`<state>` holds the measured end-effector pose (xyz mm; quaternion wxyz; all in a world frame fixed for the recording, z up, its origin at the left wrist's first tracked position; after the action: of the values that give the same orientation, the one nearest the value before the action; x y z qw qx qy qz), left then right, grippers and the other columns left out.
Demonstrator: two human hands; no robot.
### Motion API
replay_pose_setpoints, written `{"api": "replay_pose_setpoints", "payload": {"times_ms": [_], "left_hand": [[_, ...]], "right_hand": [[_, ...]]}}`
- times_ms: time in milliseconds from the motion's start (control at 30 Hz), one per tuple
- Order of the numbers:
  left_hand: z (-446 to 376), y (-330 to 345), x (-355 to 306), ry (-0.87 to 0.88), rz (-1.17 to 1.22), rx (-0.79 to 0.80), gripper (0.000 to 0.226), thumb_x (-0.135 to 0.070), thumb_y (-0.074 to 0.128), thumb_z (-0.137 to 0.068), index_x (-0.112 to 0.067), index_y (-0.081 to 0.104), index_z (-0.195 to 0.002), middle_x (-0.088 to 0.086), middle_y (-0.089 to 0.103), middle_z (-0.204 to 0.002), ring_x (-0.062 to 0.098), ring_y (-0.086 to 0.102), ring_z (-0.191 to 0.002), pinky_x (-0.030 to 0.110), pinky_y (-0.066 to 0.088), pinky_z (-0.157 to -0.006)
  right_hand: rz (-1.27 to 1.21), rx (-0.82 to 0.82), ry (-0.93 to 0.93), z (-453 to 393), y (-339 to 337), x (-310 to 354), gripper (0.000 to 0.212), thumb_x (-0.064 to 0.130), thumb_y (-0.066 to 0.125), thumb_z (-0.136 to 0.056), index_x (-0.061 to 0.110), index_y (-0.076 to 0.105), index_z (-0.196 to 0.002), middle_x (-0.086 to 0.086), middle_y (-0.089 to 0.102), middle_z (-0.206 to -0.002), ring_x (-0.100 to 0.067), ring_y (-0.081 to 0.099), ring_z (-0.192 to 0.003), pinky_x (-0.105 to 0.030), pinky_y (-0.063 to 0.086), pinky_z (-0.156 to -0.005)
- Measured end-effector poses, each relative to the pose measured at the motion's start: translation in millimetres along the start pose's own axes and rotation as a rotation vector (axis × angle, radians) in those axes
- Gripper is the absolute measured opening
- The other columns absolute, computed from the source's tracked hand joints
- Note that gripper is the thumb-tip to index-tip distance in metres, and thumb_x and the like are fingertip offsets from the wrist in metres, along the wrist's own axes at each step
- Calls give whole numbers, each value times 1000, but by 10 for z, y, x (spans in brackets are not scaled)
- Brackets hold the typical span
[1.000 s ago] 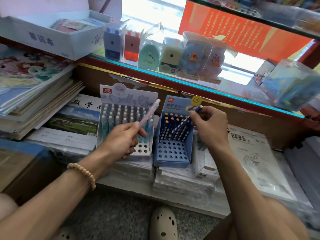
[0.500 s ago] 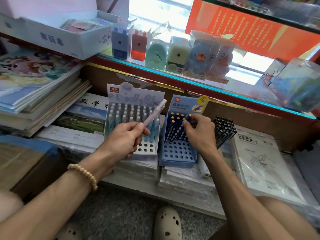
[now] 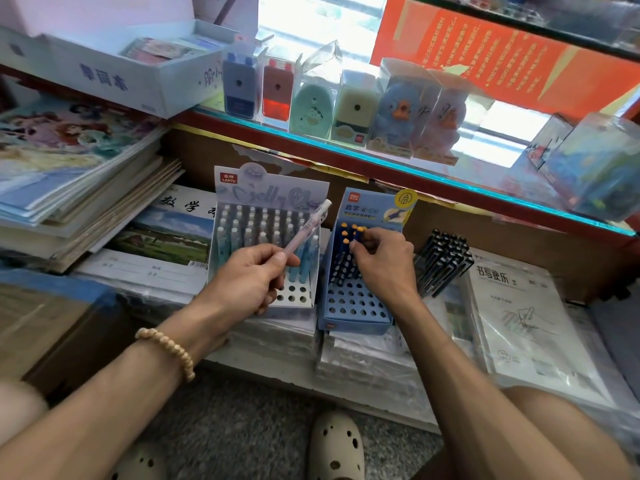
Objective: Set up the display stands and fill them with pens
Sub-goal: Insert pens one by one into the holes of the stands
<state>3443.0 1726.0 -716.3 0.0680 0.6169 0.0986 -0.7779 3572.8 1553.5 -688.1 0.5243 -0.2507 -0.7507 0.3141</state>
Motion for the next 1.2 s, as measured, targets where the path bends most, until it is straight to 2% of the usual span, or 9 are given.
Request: {"api": "replay_pose_setpoints", "payload": {"times_ms": [167,367,533,633,767,933,1000,1133,1200], "left_hand": [[26,-14,-6,20,-21,-1,24,-19,42,-105,-16,66,-105,0,50,-73,6,44,-53,19,37,-47],[36,-30,1,27,-35,3,22,-19,46,-103,-18,67,-105,0,56,-76,9,49,-60,21,41,-53],[42,-16,-34,57,-48,-9,16,-18,52,-100,-19,68,-104,-2,62,-76,10,55,-67,25,44,-60],[40,-10,-60,68,-54,-1,15,-18,54,-99,-21,68,-104,-4,66,-76,11,58,-69,26,46,-61],[52,-8,-41,65,-63,7,14,-19,56,-99,-21,68,-104,-4,72,-80,11,62,-73,26,47,-63],[54,-3,-89,77,-65,4,12,-19,58,-97,-22,69,-103,-3,73,-82,9,63,-72,28,48,-65],[55,-12,-103,78,-69,1,13,-19,58,-97,-22,69,-103,-3,73,-82,8,63,-71,27,49,-65],[77,1,-82,73,-82,15,12,-19,58,-97,-21,68,-104,-3,75,-85,7,65,-72,27,50,-67],[87,6,-82,74,-83,21,12,-19,58,-97,-20,68,-104,-4,75,-85,8,65,-73,28,50,-67]], "right_hand": [[-44,-91,3,44,-93,-12,14,20,68,-92,10,74,-99,10,62,-77,-9,64,-77,-28,55,-76],[-72,-5,39,23,10,-101,15,22,66,-94,10,73,-99,2,70,-82,-13,69,-76,-36,59,-76],[-38,-74,14,79,-46,-69,13,24,67,-93,12,70,-91,13,59,-70,2,57,-66,-14,44,-61],[-38,-90,36,71,-52,-89,14,26,67,-94,13,68,-92,11,57,-72,2,53,-66,-18,42,-64],[-28,-79,62,84,-33,-125,17,28,65,-95,11,66,-94,3,60,-79,-13,57,-74,-25,43,-68],[-23,-86,49,73,-43,-95,14,26,68,-93,16,61,-88,12,55,-71,-6,54,-68,-24,44,-68],[17,-39,40,80,54,-107,13,24,67,-94,13,61,-89,6,59,-74,-12,57,-72,-26,43,-69],[88,38,44,110,196,-187,17,26,63,-96,14,57,-84,6,55,-71,-14,52,-69,-21,34,-56],[121,36,36,101,153,-166,16,28,65,-94,14,61,-87,9,56,-70,-15,55,-70,-21,38,-57]]}}
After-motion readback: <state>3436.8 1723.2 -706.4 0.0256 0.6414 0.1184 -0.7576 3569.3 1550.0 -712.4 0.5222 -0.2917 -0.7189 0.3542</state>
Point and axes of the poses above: each hand's wrist, its own z-axis away from the middle knuckle, its own y-axis out of the palm, x = y × z, the point moved 10 cm from there along -z, towards the middle knuckle
